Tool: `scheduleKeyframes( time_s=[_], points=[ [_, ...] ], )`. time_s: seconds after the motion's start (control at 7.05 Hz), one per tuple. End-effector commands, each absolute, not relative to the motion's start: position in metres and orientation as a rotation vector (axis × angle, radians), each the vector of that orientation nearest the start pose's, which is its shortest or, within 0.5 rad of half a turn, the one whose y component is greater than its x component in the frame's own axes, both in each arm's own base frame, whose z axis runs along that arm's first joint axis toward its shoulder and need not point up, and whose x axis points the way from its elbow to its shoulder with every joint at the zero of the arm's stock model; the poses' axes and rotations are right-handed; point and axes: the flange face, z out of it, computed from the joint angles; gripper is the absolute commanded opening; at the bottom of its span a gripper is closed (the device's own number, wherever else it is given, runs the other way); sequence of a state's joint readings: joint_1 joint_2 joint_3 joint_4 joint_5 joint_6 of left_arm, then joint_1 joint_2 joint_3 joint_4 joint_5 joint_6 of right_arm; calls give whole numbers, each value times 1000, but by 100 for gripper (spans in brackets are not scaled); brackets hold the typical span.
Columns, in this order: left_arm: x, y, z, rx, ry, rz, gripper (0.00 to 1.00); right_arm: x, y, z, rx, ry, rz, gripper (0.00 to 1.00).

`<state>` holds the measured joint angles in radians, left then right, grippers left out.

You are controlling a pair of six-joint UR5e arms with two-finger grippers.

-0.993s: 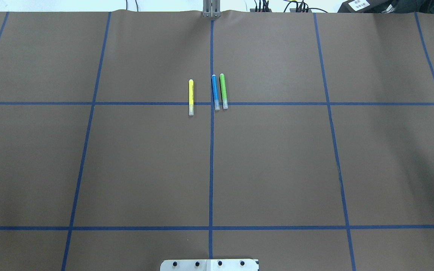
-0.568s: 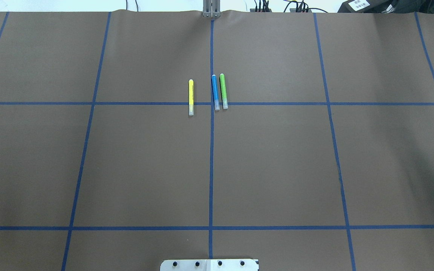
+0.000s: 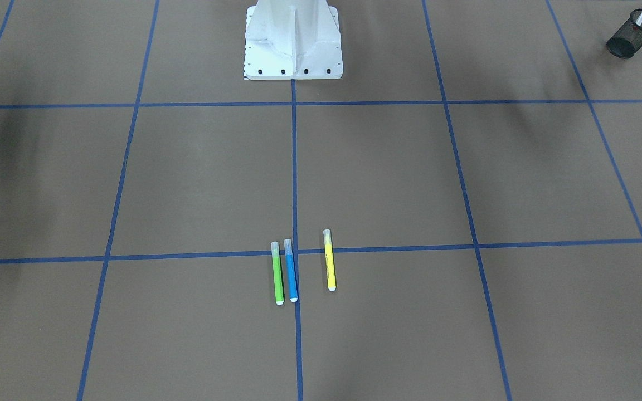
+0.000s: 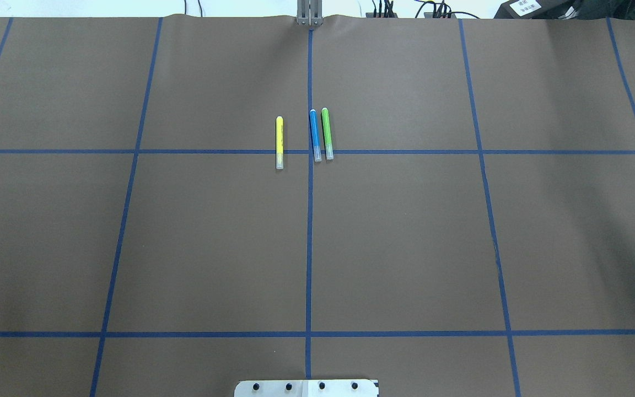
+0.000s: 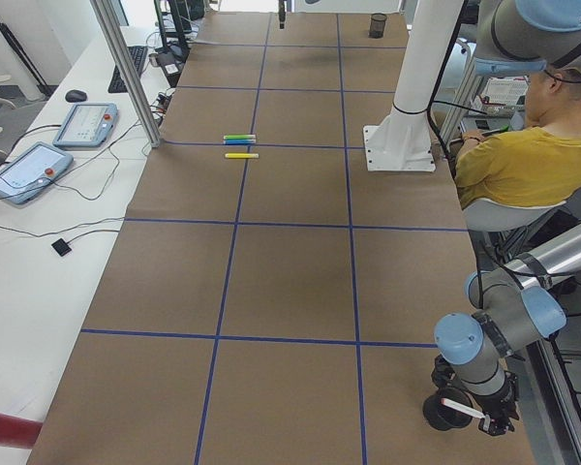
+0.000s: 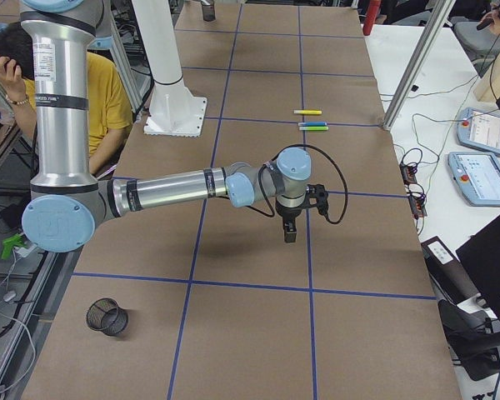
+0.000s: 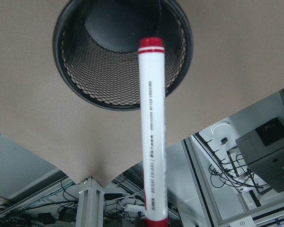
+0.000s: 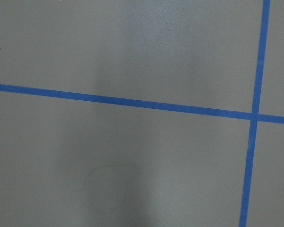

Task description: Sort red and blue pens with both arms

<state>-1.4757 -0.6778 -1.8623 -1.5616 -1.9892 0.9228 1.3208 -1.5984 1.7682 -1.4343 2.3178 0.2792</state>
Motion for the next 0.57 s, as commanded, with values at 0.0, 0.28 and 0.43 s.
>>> scheduleKeyframes(
  time_s=[0.0,0.28,0.43],
  points=[
    [-90,-30,783,-400,636,843,40,-58,-493,561,87,-791,-86,100],
    [-90,-34,783,-393,634,846,42,-58,-493,561,87,-791,-86,100],
    [-88,-42,782,-373,639,850,47,-58,-493,560,88,-792,-87,100]
  ],
)
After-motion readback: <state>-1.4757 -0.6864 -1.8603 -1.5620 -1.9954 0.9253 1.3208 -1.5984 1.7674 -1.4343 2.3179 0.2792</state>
